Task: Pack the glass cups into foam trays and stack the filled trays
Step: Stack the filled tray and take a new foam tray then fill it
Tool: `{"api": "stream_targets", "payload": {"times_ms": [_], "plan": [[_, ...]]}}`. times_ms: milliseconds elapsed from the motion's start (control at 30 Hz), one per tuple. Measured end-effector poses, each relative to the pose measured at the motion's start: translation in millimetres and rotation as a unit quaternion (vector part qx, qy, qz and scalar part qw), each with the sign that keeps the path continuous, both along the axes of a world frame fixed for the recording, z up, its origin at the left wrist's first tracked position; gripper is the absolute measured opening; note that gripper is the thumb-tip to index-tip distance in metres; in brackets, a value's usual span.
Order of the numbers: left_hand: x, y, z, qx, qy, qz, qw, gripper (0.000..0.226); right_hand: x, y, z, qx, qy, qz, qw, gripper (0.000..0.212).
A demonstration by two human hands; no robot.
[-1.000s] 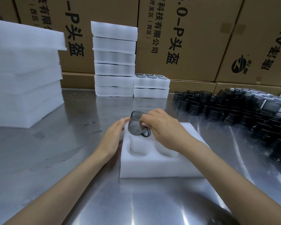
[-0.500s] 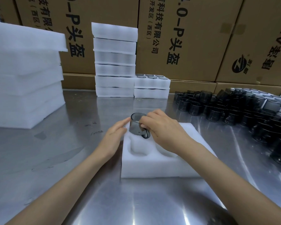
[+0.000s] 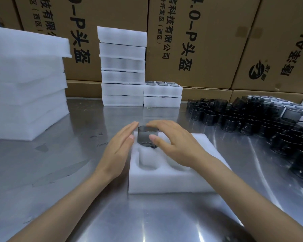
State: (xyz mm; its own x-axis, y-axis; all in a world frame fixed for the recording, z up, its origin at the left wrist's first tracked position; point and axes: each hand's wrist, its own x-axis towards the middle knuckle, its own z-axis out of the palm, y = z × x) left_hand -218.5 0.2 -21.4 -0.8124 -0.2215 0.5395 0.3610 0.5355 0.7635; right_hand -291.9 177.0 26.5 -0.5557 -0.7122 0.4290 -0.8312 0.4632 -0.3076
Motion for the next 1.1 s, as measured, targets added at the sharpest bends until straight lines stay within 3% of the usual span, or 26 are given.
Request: {"api": "stream_targets", "payload": {"times_ms": [100, 267, 567, 833, 1000, 1100], "plan": [[7, -2, 5, -0.117, 0.043, 0.010, 0.992, 0.048, 1, 3, 0, -0.012, -0.020, 0.003, 1.000, 0.046], [14, -5, 5, -0.244, 0.026, 0.016, 0.969, 0.052, 1, 4, -4, 0.074, -0.048, -0.007, 0.996, 0.054], [15, -3, 6, -0.264, 0.017, 0.004, 0.964, 0.055, 3, 5, -3, 0.085, -0.051, -0.003, 0.995, 0.055], [15, -2, 1, -0.257, -0.028, -0.007, 0.966, 0.053, 5, -1, -4, 0.173, -0.073, -0.008, 0.982, 0.049], [15, 2, 2, -0.238, -0.015, 0.004, 0.971, 0.049, 4, -2, -6, 0.139, -0.080, -0.002, 0.987, 0.046], [14, 2, -1, -0.217, -0.027, 0.002, 0.976, 0.050, -9, 5, -1, -0.003, -0.069, -0.044, 0.997, 0.040]]}}
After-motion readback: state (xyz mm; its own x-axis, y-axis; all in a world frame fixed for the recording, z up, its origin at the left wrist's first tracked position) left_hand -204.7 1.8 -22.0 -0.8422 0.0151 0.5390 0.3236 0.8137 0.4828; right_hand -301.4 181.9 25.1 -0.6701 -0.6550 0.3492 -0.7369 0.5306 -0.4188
